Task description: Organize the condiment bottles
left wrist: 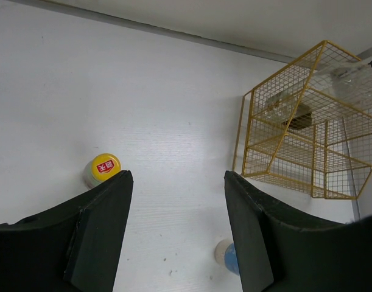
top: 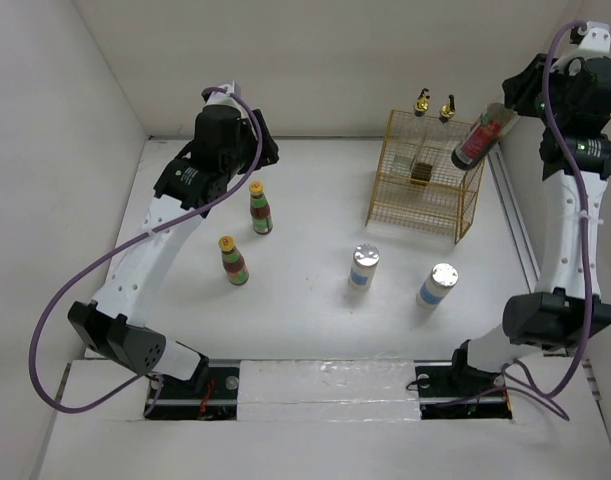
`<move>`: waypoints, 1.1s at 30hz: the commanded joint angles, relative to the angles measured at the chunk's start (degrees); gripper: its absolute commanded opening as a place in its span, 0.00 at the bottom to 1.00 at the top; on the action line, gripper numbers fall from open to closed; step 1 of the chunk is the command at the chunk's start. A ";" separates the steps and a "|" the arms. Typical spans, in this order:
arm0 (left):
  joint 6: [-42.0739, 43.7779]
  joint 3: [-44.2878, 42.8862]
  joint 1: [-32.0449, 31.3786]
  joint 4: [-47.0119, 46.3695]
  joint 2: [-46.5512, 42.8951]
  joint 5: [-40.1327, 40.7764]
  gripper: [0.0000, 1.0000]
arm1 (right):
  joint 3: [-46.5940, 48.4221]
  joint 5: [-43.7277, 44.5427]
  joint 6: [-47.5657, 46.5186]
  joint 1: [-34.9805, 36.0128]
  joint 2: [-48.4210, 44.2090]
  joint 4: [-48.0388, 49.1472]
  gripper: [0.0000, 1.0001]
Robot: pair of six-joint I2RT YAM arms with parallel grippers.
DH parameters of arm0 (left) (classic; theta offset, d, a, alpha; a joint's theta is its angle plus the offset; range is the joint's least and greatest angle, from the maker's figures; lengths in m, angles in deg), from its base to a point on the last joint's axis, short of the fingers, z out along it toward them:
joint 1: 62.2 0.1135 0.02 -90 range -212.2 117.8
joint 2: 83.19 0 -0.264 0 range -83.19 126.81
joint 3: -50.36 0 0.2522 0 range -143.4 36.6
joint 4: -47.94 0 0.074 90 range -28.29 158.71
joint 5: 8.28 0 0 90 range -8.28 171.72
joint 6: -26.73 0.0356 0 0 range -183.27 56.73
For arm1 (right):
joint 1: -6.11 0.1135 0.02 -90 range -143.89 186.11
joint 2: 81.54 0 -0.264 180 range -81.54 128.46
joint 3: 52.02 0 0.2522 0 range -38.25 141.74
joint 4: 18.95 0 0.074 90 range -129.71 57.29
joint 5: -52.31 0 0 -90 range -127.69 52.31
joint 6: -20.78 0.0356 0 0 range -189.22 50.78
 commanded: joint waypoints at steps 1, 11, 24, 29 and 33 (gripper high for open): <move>0.57 -1.97 0.07 -1.61 -0.57 -0.61 0.58 | 7.96 0.87 1.77 -1.22 1.62 10.47 0.00; 0.57 -1.97 0.07 -1.61 -1.09 0.01 0.58 | 15.96 2.54 1.24 -2.28 11.47 10.48 0.00; 0.57 -1.44 0.07 -1.61 -0.57 0.53 0.58 | 15.88 4.39 -2.01 -1.23 17.10 15.93 0.00; 0.57 -1.44 0.07 -1.61 -0.57 0.01 0.58 | 10.26 4.39 -4.20 0.10 16.40 17.16 0.00; 0.57 -1.44 0.07 -1.61 -0.05 0.01 0.58 | 3.85 5.70 -5.70 1.33 14.38 17.68 0.00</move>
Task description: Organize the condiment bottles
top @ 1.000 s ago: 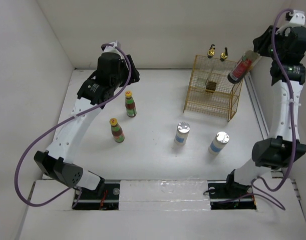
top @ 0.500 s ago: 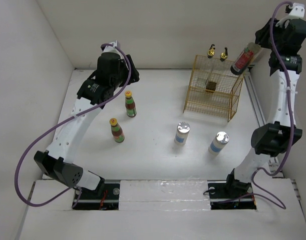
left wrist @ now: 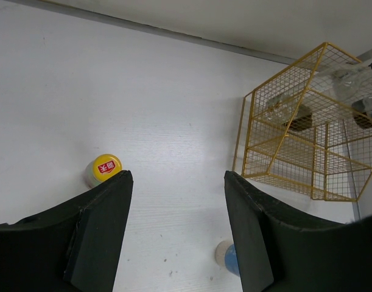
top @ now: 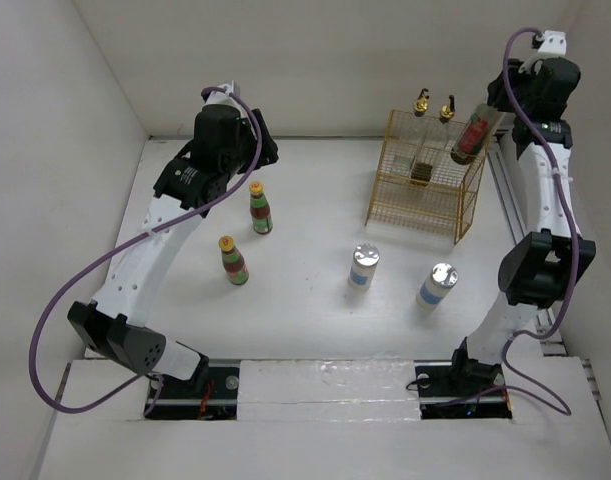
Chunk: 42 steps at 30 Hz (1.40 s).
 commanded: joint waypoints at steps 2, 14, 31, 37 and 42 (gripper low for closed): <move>0.55 -1.44 0.07 -1.59 -0.11 0.01 0.58 | -6.56 1.14 -1.73 1.66 -4.99 9.73 0.00; 0.03 -0.30 0.07 -2.12 -0.71 -0.61 0.58 | -12.57 2.37 -3.31 3.24 -3.06 7.71 0.08; -0.50 0.23 0.07 -2.64 -0.72 -1.14 0.58 | -18.47 10.63 -5.16 8.60 -5.09 3.77 0.11; -0.50 0.84 0.07 -2.64 -1.25 -1.14 0.58 | -19.16 9.32 -3.23 7.46 -4.55 2.62 0.42; -0.50 0.85 0.07 -2.64 -1.78 -1.14 0.58 | -18.55 8.70 -2.17 7.46 -8.41 2.62 0.63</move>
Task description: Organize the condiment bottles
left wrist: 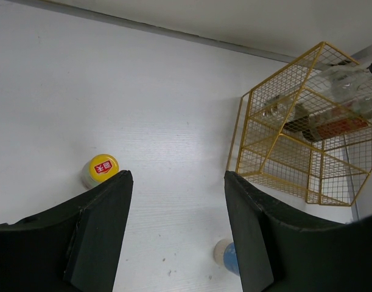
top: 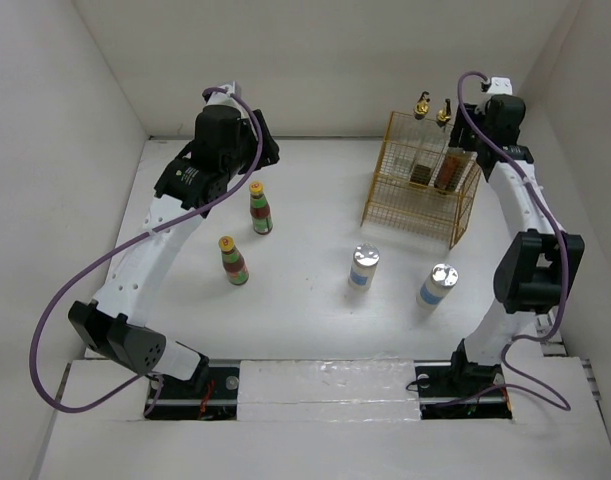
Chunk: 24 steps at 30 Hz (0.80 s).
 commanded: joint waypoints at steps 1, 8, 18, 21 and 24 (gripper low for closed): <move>-0.41 0.50 0.07 -2.16 -1.84 -0.39 0.58 | 3.00 -1.18 2.05 -0.02 -6.47 -0.62 0.66; -0.94 2.25 0.07 -2.69 -2.37 -1.45 0.58 | -2.95 1.19 3.63 5.67 -19.82 -2.82 0.82; -0.94 4.54 0.07 -2.69 -2.37 -1.45 0.25 | -27.22 -13.72 1.79 28.00 -39.25 -17.39 0.56; -0.94 4.54 0.07 -2.17 -2.37 -1.45 0.25 | -30.73 -14.37 1.09 33.90 -41.28 -22.94 0.91; -0.94 4.54 0.07 -2.16 -2.37 -1.97 0.34 | -32.67 -12.52 0.56 37.68 -41.38 -25.40 1.00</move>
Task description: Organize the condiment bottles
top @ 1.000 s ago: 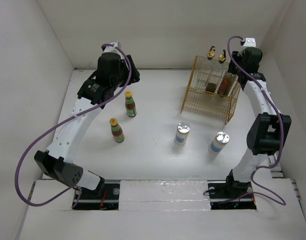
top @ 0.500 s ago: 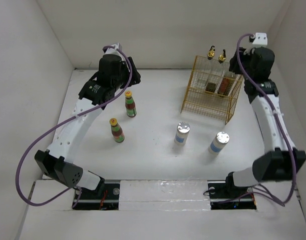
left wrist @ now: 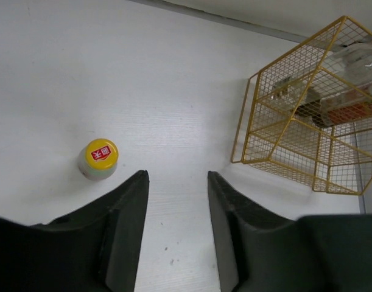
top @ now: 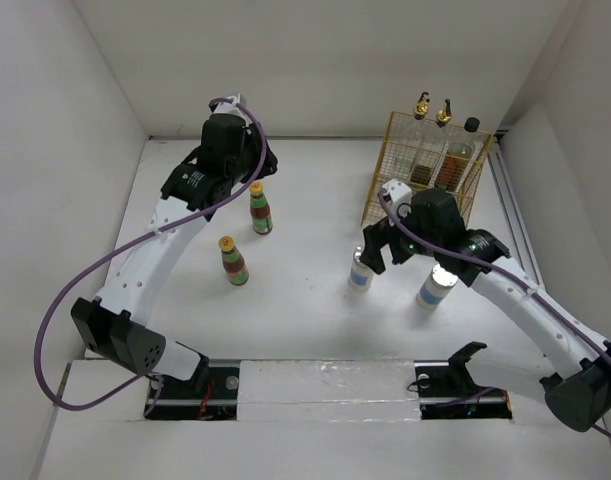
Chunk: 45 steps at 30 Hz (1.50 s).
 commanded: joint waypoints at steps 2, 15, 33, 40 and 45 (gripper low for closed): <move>-0.07 0.62 0.07 -1.35 -2.11 -1.26 0.44 | -0.89 -0.01 -1.30 2.81 -0.11 -4.45 1.00; -0.60 2.21 0.07 -1.88 -3.78 -1.26 0.56 | 1.03 5.25 -1.30 6.32 13.61 4.60 0.74; 1.78 -0.07 0.07 -1.35 -3.16 1.03 0.56 | 33.89 2.20 -0.16 -15.01 18.44 3.02 0.47; 1.78 -0.07 0.07 -1.35 -3.16 1.03 0.56 | 42.60 -1.23 -0.16 -21.97 27.23 4.25 0.46; 2.31 -0.07 0.07 -1.35 -3.16 2.17 0.56 | 44.28 -1.24 -1.29 -23.30 31.01 4.25 0.46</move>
